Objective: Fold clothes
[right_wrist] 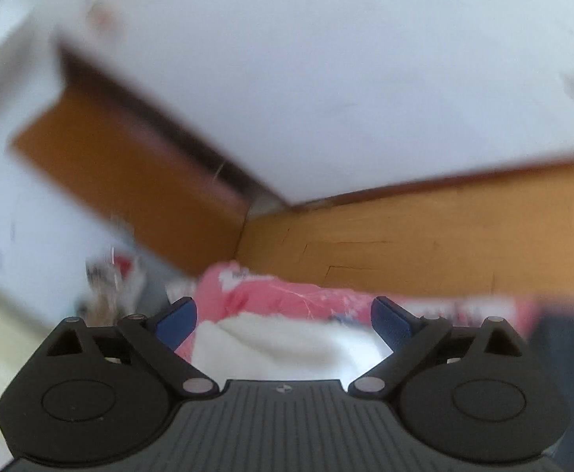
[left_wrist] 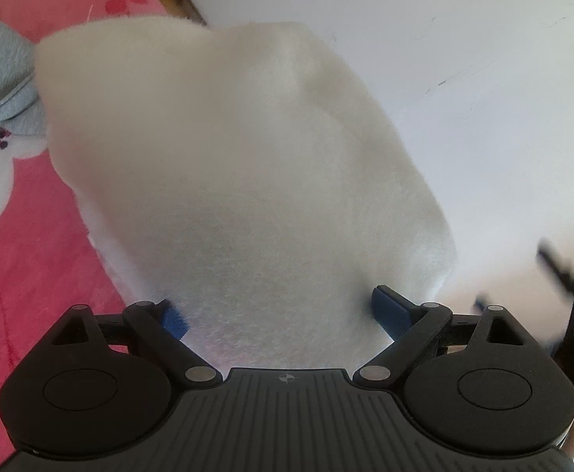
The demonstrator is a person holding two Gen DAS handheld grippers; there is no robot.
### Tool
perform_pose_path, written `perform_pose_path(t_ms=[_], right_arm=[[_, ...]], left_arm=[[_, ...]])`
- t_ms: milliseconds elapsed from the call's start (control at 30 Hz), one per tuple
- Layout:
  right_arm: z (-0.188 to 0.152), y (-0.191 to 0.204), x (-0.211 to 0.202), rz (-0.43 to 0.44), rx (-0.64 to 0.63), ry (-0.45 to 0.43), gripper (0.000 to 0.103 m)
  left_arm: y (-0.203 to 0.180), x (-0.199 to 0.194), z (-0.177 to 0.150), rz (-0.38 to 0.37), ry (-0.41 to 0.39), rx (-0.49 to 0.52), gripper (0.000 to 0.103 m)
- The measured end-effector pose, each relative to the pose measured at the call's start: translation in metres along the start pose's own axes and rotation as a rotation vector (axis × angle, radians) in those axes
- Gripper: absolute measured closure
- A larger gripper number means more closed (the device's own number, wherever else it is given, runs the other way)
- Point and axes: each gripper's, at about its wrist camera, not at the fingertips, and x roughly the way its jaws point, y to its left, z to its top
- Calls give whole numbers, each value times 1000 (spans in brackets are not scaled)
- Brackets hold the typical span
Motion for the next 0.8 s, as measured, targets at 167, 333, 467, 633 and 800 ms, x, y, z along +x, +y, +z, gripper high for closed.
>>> perform_pose_path(t_ms=[167, 333, 467, 633, 800], right_arm=[[-65, -32, -10, -17, 69, -54, 9], [-81, -23, 28, -21, -53, -37, 14], [-87, -16, 54, -123, -127, -34, 26], [-89, -40, 63, -23, 40, 11, 25], [-89, -51, 77, 27, 70, 55, 18]], left_arm=[[-4, 4, 8, 44, 34, 20, 10], [-11, 13, 12, 70, 51, 26, 11], [-12, 16, 16, 67, 66, 38, 12], [3, 22, 20, 26, 83, 22, 13], [30, 20, 30, -48, 135, -49, 17]])
